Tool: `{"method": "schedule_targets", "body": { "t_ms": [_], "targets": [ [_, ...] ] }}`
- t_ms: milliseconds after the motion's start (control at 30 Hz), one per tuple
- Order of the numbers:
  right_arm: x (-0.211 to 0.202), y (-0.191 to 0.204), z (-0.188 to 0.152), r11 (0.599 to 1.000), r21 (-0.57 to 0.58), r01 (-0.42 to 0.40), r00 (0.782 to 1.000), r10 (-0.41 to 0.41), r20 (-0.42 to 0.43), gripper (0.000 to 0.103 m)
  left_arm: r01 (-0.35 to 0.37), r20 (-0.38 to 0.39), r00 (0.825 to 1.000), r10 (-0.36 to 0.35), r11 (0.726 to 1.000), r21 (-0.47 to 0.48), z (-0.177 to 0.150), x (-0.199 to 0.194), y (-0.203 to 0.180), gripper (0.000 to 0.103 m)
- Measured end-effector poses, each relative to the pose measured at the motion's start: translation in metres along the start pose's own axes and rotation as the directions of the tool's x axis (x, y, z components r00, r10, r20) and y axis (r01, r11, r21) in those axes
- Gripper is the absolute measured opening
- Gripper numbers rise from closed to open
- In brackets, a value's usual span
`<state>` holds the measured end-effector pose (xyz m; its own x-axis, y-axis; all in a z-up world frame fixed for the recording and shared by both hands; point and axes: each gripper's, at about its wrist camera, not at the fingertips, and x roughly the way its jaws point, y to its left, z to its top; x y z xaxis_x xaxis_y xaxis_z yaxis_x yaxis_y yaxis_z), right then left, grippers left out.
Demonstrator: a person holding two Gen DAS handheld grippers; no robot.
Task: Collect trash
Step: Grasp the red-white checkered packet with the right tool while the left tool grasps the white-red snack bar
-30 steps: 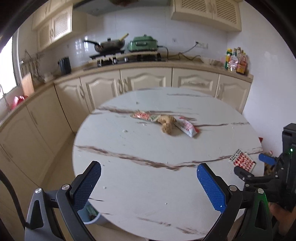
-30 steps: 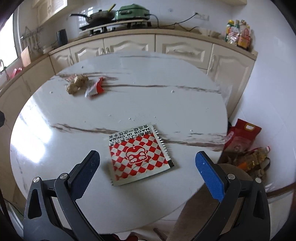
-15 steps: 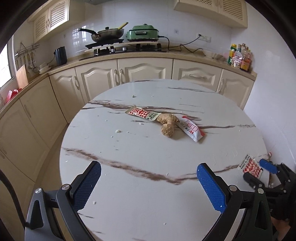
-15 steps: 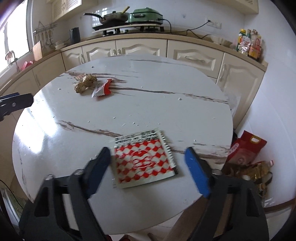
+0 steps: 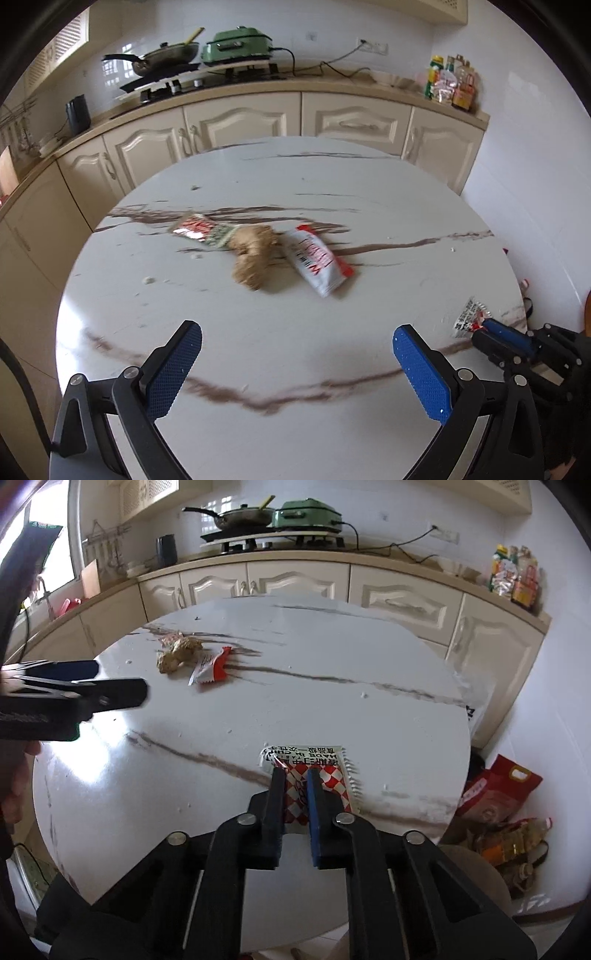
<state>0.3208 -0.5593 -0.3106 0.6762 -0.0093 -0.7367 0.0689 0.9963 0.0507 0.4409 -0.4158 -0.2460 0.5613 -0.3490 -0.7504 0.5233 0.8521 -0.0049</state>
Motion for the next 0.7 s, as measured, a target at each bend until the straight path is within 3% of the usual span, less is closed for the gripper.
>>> {"method": "schedule_targets", "body": {
  "t_ms": [233, 433, 533, 600, 633, 700],
  "targets": [
    [0.008, -0.024, 0.009, 0.993, 0.078, -0.086, 0.996, 0.084, 0.028, 0.008, 0.015, -0.037, 0.999, -0.015, 1.000, -0.009, 0.035, 0.049, -0.018, 0.100],
    [0.014, -0.035, 0.013, 0.986, 0.107, -0.131, 0.991, 0.128, 0.033, 0.008, -0.001, -0.087, 0.996, -0.006, 0.997, -0.078, 0.059, 0.098, -0.023, 0.071],
    [0.016, -0.037, 0.015, 0.984, 0.109, -0.141, 0.990, 0.139, 0.033, 0.008, -0.039, -0.084, 0.996, 0.032, 0.996, -0.086, 0.064, 0.110, -0.021, 0.066],
    [0.017, -0.039, 0.015, 0.982, 0.113, -0.149, 0.989, 0.145, 0.035, 0.008, -0.038, -0.080, 0.996, 0.031, 0.995, -0.094, 0.069, 0.116, -0.021, 0.052],
    [0.017, -0.039, 0.015, 0.982, 0.114, -0.150, 0.988, 0.147, 0.037, 0.008, -0.048, -0.080, 0.996, 0.041, 0.995, -0.085, 0.071, 0.116, -0.023, 0.035],
    [0.018, -0.040, 0.016, 0.980, 0.119, -0.156, 0.988, 0.153, 0.037, 0.009, -0.038, -0.075, 0.997, 0.032, 0.996, -0.079, 0.071, 0.119, -0.022, 0.029]
  ]
}}
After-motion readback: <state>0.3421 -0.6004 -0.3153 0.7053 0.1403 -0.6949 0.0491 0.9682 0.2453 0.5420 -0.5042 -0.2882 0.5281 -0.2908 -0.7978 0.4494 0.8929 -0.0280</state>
